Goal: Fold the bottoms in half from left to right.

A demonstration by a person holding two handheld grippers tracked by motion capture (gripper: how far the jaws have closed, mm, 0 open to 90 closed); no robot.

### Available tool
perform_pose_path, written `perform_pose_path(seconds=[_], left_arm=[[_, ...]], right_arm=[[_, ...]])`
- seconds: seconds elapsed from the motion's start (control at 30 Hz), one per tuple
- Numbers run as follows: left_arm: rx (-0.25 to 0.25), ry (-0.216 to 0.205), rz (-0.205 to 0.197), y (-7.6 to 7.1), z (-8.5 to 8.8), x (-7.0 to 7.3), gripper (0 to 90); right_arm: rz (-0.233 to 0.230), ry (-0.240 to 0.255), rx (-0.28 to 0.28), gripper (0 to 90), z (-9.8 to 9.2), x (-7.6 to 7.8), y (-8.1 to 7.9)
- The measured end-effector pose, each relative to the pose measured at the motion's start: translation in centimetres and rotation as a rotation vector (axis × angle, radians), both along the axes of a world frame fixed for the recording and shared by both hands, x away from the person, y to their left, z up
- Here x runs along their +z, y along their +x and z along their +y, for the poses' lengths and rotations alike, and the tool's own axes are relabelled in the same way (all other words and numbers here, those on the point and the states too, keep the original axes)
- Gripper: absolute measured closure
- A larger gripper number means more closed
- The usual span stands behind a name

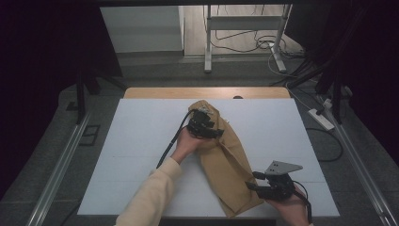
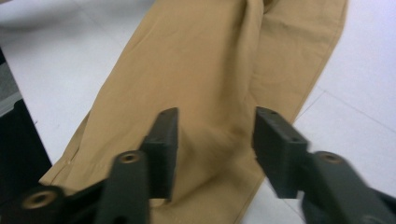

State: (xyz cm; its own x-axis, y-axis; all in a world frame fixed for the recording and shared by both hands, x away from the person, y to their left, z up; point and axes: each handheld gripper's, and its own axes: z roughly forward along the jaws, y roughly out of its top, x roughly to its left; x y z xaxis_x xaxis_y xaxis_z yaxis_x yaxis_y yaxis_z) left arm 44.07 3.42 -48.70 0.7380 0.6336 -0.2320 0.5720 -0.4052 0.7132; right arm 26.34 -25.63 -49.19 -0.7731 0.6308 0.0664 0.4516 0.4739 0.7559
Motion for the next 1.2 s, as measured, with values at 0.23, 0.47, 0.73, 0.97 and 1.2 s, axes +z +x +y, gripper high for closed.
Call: perform_pose_path(seconds=[0.23, 0.47, 0.73, 0.97, 1.2], left_arm=[[-0.011, 0.008, -0.026, -1.3, 1.8, 0.1, 34.7], [-0.031, 0.018, -0.053, -2.9, 3.5, 0.2, 34.8], [-0.045, 0.039, -0.079, -4.7, 4.9, 0.5, 34.8], [-0.053, 0.036, -0.075, -5.7, 5.7, 0.4, 34.8], [-0.041, 0.032, -0.058, -6.6, 6.8, -0.5, 34.7]], right_arm=[[-0.020, 0.001, -0.020, 41.5, 0.0, 0.1, 0.4], [0.000, -0.014, -0.034, 41.5, 0.0, -0.2, 1.7], [0.013, -0.030, -0.044, 41.6, 0.4, -0.4, 3.6], [0.028, -0.054, -0.042, 41.7, 1.2, -0.8, 5.3], [0.054, -0.074, -0.049, 41.6, 1.9, -1.4, 7.0]])
